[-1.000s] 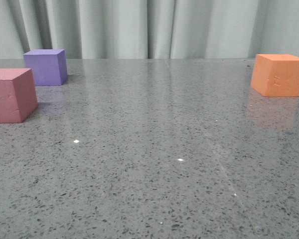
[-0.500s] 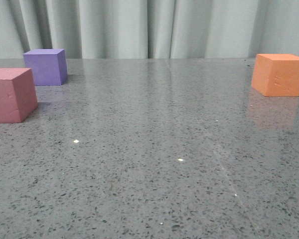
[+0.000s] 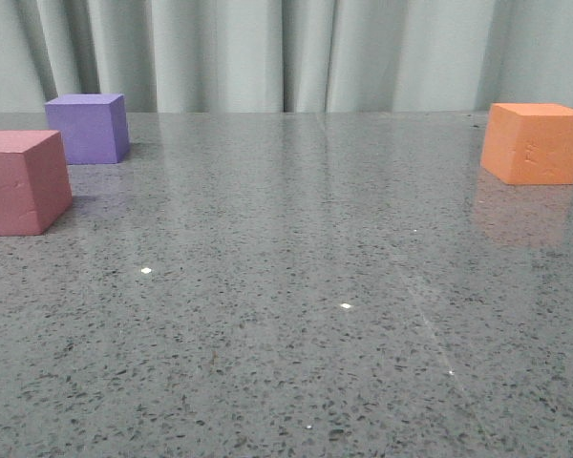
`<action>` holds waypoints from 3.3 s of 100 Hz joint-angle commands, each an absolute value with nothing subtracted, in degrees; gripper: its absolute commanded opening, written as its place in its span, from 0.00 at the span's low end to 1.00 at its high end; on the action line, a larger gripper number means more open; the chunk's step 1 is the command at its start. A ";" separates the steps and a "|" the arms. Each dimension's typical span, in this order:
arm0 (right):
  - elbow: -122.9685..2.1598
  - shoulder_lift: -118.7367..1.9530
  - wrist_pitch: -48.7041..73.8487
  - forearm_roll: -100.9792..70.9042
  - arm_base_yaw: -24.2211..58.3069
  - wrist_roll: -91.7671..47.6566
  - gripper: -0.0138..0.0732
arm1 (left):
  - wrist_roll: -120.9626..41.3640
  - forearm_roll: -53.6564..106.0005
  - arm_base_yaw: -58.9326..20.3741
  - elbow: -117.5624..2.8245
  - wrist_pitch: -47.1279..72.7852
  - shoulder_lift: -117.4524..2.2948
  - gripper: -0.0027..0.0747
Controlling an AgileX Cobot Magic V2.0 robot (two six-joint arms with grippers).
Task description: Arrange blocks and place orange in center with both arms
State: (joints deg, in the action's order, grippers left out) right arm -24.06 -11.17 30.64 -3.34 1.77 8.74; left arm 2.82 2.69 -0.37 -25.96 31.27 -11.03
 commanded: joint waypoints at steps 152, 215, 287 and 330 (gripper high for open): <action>-45.14 -37.03 44.65 -6.96 1.36 8.24 0.89 | -1.44 3.58 -0.91 -46.69 56.11 -31.09 0.86; -79.14 -71.58 47.81 -6.59 3.26 2.54 0.89 | -1.44 3.58 -0.91 -46.69 56.11 -31.09 0.86; -88.41 -94.70 50.17 -3.47 3.26 2.54 0.89 | -1.44 3.58 -0.91 -46.69 56.11 -31.09 0.86; -88.41 -99.06 51.03 -5.38 3.26 2.54 0.89 | -1.44 3.58 -0.91 -46.69 56.11 -31.09 0.86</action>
State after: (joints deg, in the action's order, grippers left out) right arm -86.49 -100.65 52.16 -4.26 3.25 3.00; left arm -1.46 2.79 -0.37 -44.80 59.14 -30.36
